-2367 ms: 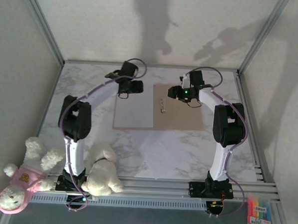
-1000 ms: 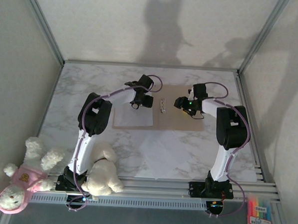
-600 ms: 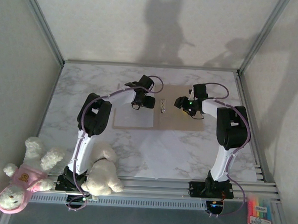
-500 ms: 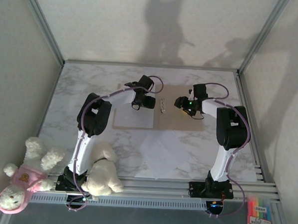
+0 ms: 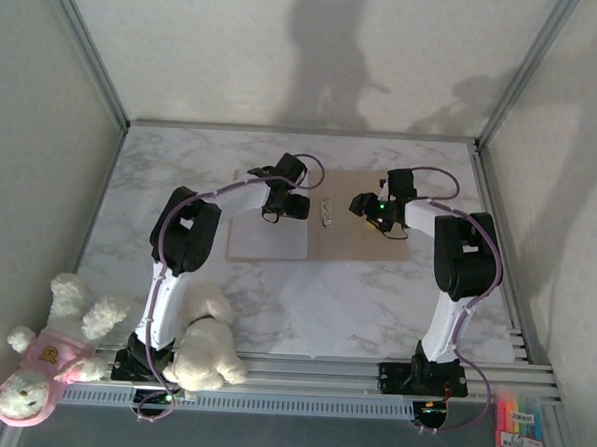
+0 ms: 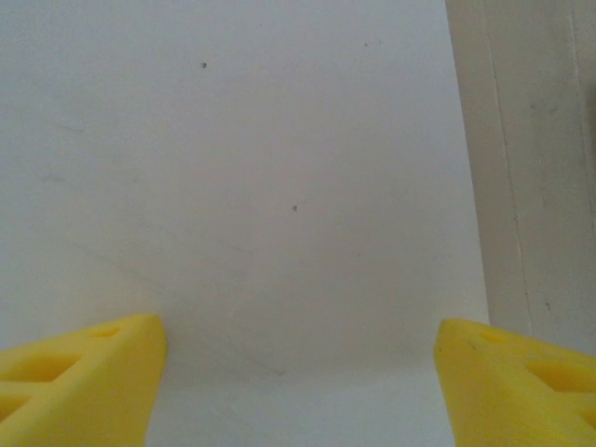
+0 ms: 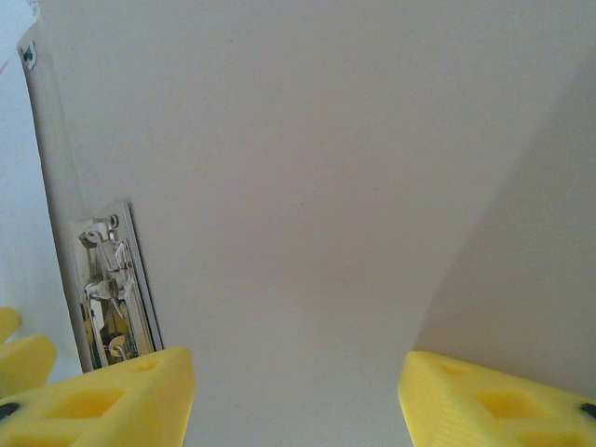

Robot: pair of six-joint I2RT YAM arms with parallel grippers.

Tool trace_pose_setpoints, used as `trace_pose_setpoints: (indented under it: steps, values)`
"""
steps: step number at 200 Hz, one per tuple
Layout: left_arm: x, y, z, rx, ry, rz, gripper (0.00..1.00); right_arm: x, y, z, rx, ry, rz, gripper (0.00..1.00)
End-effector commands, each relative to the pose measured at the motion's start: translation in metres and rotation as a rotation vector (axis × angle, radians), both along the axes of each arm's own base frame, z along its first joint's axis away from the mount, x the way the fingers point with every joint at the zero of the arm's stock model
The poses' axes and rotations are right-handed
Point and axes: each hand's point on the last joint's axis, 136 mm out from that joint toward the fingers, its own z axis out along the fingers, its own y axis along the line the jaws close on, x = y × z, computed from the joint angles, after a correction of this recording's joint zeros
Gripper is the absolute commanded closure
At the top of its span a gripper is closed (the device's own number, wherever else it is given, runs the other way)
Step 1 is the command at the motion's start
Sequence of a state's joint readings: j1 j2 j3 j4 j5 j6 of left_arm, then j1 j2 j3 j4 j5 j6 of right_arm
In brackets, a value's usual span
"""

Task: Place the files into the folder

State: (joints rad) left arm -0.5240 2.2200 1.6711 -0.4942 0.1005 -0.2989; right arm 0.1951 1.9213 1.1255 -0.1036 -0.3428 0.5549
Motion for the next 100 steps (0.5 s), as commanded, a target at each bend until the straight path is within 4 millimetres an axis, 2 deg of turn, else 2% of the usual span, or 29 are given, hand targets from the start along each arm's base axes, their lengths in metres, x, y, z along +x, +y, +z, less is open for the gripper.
trace_pose_setpoints:
  steps: [1,62,100]
  values:
    - [-0.0092,0.0195,0.0023,0.034,0.034,0.071,0.24,-0.0263,-0.0167,-0.0267,-0.066,0.119,-0.048,0.38]
    - [-0.0098,0.0289,0.0002,0.040,0.046,0.099,0.24,-0.0278,-0.0158,-0.0277,-0.058,0.122,-0.052,0.38]
    - [-0.0110,0.0255,0.0008,0.025,0.052,0.089,0.24,-0.0283,-0.0153,-0.0284,-0.056,0.123,-0.054,0.38]
